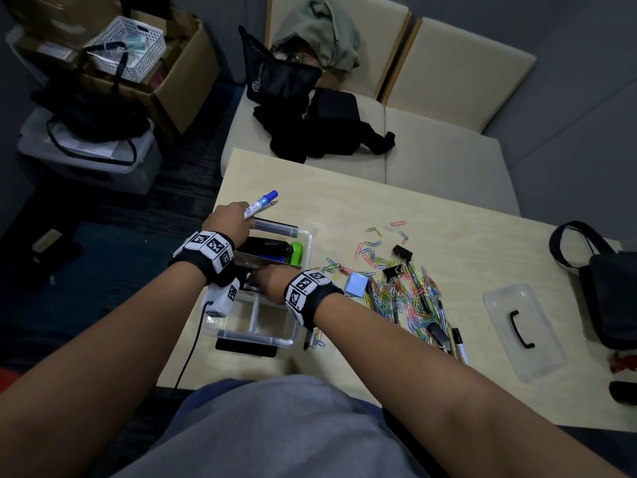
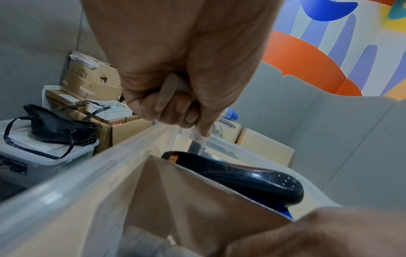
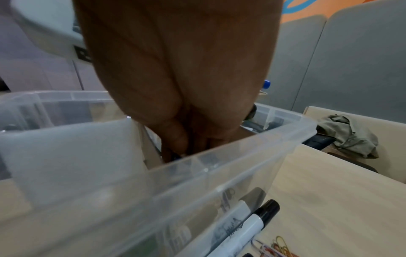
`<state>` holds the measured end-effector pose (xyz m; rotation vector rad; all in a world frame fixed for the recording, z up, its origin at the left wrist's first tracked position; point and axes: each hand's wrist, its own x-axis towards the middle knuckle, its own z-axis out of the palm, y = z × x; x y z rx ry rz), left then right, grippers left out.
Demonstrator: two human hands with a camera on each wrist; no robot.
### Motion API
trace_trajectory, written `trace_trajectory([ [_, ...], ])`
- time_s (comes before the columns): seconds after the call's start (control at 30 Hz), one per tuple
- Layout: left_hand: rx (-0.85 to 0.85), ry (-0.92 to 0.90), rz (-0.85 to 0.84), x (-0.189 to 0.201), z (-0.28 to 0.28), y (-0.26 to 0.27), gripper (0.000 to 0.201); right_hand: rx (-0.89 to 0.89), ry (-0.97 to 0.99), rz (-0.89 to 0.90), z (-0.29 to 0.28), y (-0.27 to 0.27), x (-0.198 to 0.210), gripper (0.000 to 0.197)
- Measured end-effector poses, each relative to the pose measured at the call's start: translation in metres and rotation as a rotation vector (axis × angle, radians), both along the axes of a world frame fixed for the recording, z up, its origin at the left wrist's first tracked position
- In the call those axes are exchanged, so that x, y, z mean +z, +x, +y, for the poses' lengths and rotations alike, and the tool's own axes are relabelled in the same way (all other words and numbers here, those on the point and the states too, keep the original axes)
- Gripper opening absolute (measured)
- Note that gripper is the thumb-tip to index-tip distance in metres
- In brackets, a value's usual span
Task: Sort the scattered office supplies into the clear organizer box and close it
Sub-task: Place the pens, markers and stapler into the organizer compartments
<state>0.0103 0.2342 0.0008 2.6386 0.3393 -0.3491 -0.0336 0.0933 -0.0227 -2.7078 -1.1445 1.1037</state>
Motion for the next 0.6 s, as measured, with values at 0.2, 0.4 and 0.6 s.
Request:
trace_trajectory([
  [0.2,-0.009,-0.018,0.004,0.001,0.0,-0.001,0.012,-0.096,0.027,0.051,-0.01,-0.001,0.0,0.029],
  [0.4,0.04,-0.087,0.023,0.005,0.0,-0.006,0.018,-0.359,0.364,0.065,-0.027,0.007,0.019,0.022],
  [0.6,0.096,-0.278,-0.062,0.014,-0.014,-0.021,0.024,-0.98,0.858,0.094,-0.039,0.02,0.037,0.018],
])
